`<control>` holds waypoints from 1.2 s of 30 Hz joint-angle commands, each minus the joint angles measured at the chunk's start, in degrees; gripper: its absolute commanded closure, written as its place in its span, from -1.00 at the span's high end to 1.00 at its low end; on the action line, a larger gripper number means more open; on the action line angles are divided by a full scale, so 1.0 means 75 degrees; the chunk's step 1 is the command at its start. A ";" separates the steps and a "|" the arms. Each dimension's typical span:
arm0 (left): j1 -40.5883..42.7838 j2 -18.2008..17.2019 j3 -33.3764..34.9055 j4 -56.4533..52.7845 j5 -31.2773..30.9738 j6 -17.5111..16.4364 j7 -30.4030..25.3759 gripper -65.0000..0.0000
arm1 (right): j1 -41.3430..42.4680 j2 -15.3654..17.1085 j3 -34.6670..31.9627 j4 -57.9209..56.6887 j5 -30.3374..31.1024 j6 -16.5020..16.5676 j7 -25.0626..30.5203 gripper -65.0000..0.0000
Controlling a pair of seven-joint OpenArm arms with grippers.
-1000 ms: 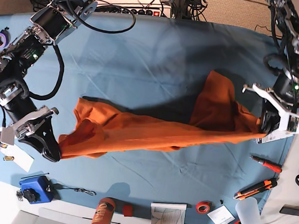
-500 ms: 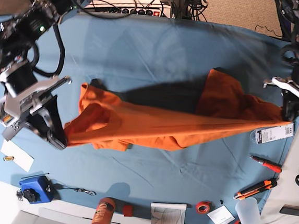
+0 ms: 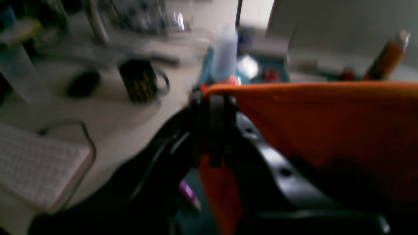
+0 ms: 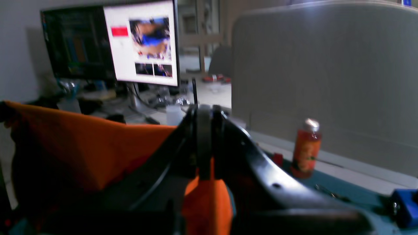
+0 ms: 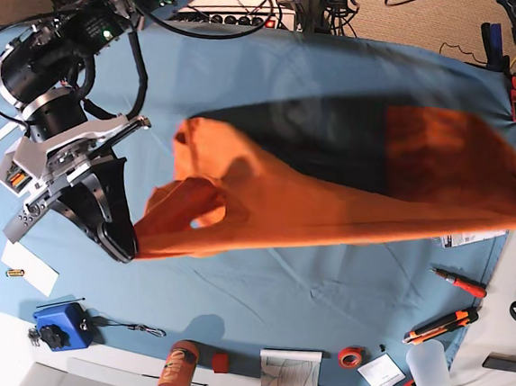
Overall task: Layout the t-shirt on the table in an organized manner, then fold the t-shirt properly
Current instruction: 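Lift the t-shirt with both grippers and shake it out spread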
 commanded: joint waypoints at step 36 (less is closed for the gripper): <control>-0.1119 -0.0149 0.3701 0.0102 0.2742 0.1192 -0.1323 -1.00 | 0.1070 0.0787 0.0023 -0.0195 -0.1810 -0.0045 0.0915 -1.00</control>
